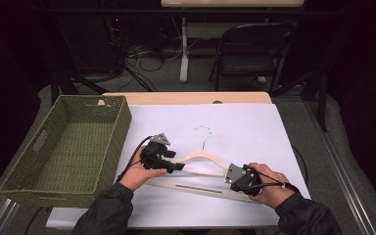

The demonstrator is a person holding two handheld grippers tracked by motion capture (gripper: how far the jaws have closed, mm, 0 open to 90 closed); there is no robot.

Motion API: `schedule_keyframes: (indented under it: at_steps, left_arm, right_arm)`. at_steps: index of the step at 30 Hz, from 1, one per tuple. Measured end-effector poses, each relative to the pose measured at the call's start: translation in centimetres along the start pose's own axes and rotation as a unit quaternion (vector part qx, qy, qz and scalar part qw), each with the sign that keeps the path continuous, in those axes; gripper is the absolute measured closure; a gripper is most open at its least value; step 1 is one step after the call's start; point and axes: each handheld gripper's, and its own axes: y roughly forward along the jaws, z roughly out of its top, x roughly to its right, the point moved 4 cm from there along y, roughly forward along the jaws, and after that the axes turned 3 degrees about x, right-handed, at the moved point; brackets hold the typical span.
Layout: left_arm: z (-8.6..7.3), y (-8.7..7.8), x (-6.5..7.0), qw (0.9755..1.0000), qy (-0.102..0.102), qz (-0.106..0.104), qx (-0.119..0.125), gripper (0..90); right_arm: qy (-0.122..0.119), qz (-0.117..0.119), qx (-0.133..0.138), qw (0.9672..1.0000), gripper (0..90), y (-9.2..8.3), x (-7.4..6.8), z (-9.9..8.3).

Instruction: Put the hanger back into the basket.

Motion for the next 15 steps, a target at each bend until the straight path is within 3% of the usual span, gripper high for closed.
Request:
schedule_keyframes:
  at_steps: [8,15]
  left_arm:
    - [-0.22,0.46,0.19,0.9996,0.009,-0.023,-0.015,34.9]
    - [-0.30,0.59,-0.14,0.9994,0.009,-0.028,-0.021,39.7]
  right_arm:
    - [-0.002,0.000,0.005,1.0000,80.0,0.01,-0.10,0.01]
    - [-0.005,-0.001,0.004,1.0000,79.9,0.13,-0.14,0.06]
